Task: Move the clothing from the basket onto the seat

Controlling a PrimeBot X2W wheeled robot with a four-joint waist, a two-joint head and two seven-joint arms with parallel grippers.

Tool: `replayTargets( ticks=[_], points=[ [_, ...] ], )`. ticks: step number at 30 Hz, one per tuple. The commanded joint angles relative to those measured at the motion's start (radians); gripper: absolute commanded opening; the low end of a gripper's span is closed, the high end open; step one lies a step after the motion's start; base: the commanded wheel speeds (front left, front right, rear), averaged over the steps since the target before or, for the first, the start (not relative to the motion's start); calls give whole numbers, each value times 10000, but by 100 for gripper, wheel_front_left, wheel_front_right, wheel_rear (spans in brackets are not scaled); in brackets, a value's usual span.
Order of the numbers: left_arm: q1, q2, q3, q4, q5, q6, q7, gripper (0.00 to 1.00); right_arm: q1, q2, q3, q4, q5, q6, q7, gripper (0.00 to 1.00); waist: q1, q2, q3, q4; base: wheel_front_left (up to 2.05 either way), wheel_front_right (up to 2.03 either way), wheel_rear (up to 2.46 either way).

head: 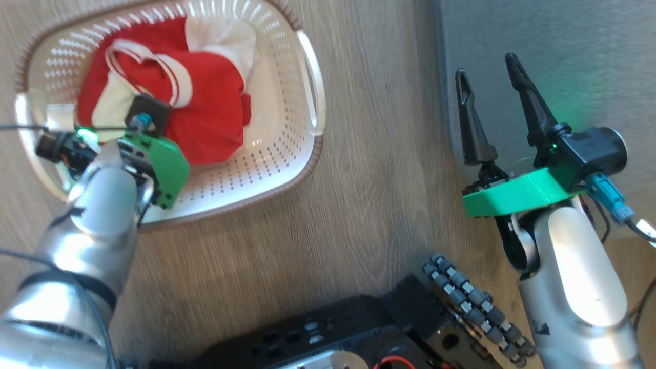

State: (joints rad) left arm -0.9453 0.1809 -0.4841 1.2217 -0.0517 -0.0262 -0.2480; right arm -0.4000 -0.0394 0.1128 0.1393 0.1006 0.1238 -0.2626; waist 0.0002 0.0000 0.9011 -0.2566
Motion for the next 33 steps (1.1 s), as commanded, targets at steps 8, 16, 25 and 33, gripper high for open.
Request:
replayTargets(
  ticks=[8,16,25,33],
  points=[
    [2009,414,654,-2557,-462,326,-135,0,451,-108,139,393,-100,69,8,100,-2,0,-2109,266,0,0,0],
    [3766,396,1441,-5387,-582,563,-136,0,757,-108,124,969,-332,69,8,100,-2,0,-3913,510,0,0,0],
    [5350,-94,2408,-8004,-415,629,-137,0,1345,-108,37,1456,-631,69,8,100,-2,0,-5643,881,0,0,0],
    [6480,-578,3314,-10114,-240,545,-137,0,1854,-108,92,1500,-552,69,8,100,-2,0,-6873,1082,0,0,0]
  ],
)
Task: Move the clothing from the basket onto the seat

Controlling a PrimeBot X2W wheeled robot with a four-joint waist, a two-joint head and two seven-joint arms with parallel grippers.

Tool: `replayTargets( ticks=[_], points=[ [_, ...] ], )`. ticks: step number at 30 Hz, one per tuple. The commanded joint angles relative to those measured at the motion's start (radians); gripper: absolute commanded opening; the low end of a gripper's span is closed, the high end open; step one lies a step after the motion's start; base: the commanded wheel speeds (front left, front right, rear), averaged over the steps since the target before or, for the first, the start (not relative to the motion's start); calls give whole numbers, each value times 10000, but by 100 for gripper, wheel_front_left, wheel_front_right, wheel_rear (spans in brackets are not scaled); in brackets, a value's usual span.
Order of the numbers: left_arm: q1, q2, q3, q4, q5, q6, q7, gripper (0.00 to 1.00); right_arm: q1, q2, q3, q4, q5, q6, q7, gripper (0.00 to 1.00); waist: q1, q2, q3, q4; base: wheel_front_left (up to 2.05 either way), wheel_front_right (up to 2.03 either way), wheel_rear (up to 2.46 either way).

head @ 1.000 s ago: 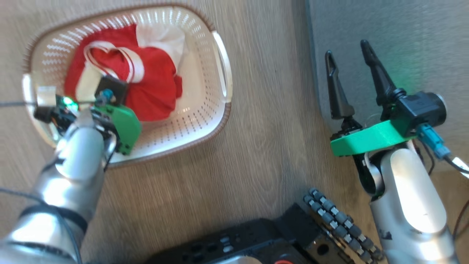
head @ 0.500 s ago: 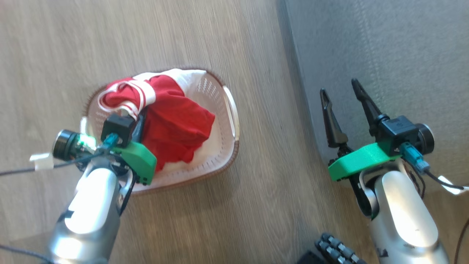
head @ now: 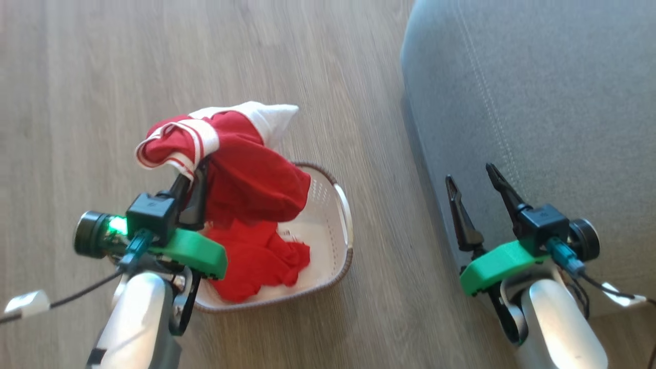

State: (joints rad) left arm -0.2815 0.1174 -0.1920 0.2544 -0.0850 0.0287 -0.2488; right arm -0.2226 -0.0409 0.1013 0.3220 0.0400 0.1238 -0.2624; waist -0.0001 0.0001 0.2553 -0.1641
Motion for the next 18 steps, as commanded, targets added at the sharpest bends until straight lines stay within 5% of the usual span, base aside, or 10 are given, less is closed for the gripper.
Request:
replayTargets(
  ticks=[1,18],
  points=[
    [-43,-16,503,-672,92,-44,-129,0,170,-93,191,-319,48,69,6,100,1,-1,-556,206,0,0,0],
    [343,-665,1640,-4415,-390,-920,-129,0,1051,-93,313,99,-255,69,6,100,1,-1,-2070,633,0,0,0]
  ],
)
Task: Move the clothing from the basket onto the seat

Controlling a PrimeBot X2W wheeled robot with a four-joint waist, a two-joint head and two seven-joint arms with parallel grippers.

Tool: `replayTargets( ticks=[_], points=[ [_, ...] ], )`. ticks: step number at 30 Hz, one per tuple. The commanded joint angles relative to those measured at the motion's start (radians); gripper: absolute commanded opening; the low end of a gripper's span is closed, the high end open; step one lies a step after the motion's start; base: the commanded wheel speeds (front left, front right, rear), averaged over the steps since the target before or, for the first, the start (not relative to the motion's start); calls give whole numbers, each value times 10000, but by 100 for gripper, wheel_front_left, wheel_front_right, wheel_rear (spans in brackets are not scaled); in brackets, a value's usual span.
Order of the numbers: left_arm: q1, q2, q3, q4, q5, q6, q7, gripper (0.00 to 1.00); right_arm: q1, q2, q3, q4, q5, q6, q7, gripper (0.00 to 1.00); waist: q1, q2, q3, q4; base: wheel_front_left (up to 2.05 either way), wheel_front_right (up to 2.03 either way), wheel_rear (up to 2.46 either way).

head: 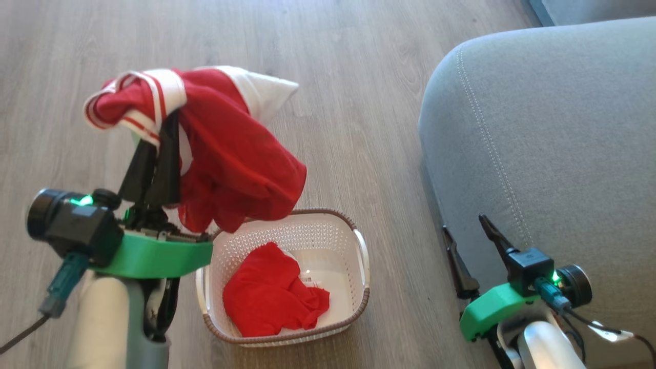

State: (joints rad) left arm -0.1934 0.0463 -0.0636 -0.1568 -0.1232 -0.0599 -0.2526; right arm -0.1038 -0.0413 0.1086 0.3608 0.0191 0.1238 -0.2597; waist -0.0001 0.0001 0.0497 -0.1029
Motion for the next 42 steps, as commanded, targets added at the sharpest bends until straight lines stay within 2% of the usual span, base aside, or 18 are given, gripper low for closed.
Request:
replayTargets(
  ticks=[1,7,19,32,38,42],
  points=[
    [-617,45,310,-463,-82,-50,-91,0,-131,-89,276,-269,-24,69,-21,100,1,-1,-37,37,0,0,0],
    [-1043,42,-98,-1232,-409,-107,-91,0,-121,-89,351,-273,87,69,-21,100,1,-1,-80,194,0,0,0],
    [-1062,56,-2071,-1560,13,-683,-91,0,-85,-89,202,-403,121,69,-21,100,1,-1,-25,227,0,0,0],
    [-804,912,-4909,-609,-382,-706,-91,0,-33,-89,111,-440,149,69,-21,100,1,-1,-15,195,0,0,0],
    [-699,1067,-5178,-84,-346,-706,-91,0,-15,-89,96,-409,124,69,-21,100,1,-1,-5,196,0,0,0],
    [-634,964,-5034,11,-377,-707,-91,0,-19,-89,72,-391,76,69,-21,100,1,-1,-13,175,0,0,0]
  ],
)
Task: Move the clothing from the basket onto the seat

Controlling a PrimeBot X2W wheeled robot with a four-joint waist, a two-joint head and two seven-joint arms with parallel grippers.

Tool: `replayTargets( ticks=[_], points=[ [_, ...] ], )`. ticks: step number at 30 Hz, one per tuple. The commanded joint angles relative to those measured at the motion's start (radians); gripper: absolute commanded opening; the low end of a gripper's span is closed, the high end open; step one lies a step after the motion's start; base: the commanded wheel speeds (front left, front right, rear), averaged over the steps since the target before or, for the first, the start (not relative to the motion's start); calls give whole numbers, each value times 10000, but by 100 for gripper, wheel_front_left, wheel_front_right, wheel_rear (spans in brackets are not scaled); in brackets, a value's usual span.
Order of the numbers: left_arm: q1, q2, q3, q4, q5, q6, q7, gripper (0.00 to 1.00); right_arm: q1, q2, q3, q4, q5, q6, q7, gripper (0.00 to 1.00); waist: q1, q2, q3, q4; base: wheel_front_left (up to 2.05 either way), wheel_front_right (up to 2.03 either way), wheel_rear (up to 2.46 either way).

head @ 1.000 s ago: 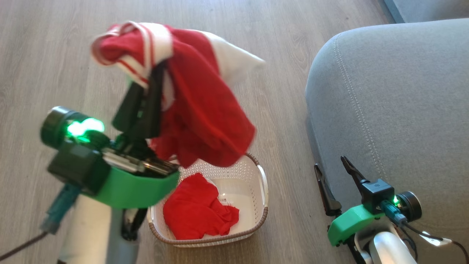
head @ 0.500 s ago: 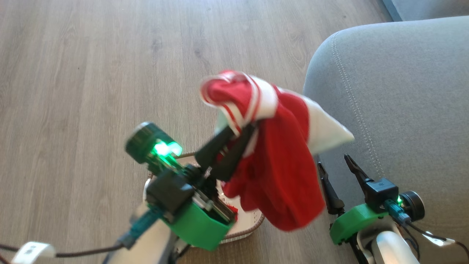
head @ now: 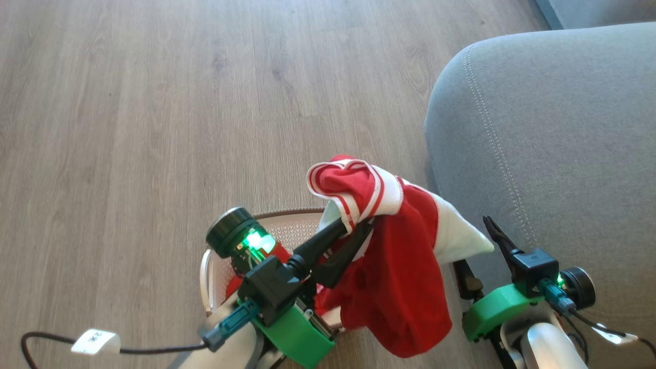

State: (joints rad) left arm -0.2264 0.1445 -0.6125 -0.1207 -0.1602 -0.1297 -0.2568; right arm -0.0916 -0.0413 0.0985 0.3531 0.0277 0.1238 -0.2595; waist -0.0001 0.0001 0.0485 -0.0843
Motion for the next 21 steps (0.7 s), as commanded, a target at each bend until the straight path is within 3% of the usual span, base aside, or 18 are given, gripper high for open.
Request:
replayTargets(
  ticks=[1,16,21],
  points=[
    [-295,-39,514,-343,-6,-9,-49,0,-150,-89,171,-310,-25,69,-23,100,1,-1,1,-23,0,0,0],
    [-255,-150,831,-353,-32,-9,-49,0,-134,-91,225,-365,-257,69,-23,100,1,-1,116,-86,0,0,0],
    [-241,-159,931,-200,-63,-9,-49,0,98,-511,741,-794,-235,69,-23,100,1,-1,121,-116,0,0,0]
  ],
)
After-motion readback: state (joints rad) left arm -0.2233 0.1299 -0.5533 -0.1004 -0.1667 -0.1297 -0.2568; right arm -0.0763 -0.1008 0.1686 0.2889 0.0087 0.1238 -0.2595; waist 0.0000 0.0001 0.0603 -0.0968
